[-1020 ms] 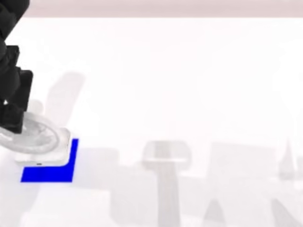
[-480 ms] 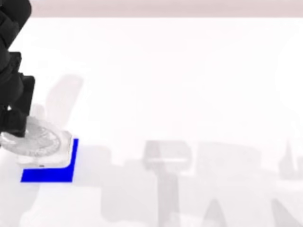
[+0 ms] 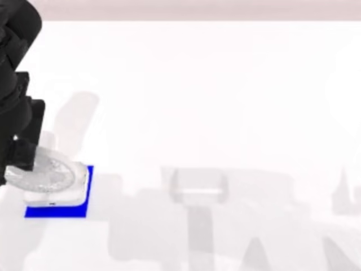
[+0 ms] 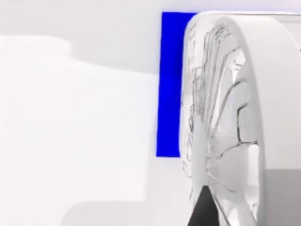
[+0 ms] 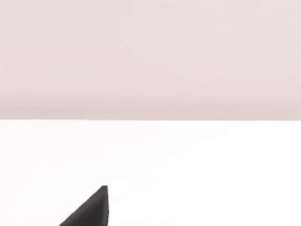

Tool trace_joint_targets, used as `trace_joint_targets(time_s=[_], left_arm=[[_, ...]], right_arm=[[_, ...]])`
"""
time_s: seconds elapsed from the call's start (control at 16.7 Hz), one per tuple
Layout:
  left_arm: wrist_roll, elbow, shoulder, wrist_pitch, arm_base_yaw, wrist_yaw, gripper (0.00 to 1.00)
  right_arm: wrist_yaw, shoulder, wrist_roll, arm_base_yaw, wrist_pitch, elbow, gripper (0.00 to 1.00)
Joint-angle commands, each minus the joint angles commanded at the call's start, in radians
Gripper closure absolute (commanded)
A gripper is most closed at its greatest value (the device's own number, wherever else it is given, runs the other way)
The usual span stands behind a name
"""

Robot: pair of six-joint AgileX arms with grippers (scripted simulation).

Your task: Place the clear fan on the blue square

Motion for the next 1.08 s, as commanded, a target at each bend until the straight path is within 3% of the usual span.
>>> trace_joint_targets(time_s=[0.72, 1.08], left_arm=[[0.000, 0.000, 0.000, 0.000, 0.000, 0.000, 0.02], [0.000, 0.000, 0.000, 0.000, 0.000, 0.000, 0.00]], right_arm=[[0.000, 0.000, 0.000, 0.000, 0.000, 0.000, 0.00], [0.000, 0.000, 0.000, 0.000, 0.000, 0.000, 0.00]])
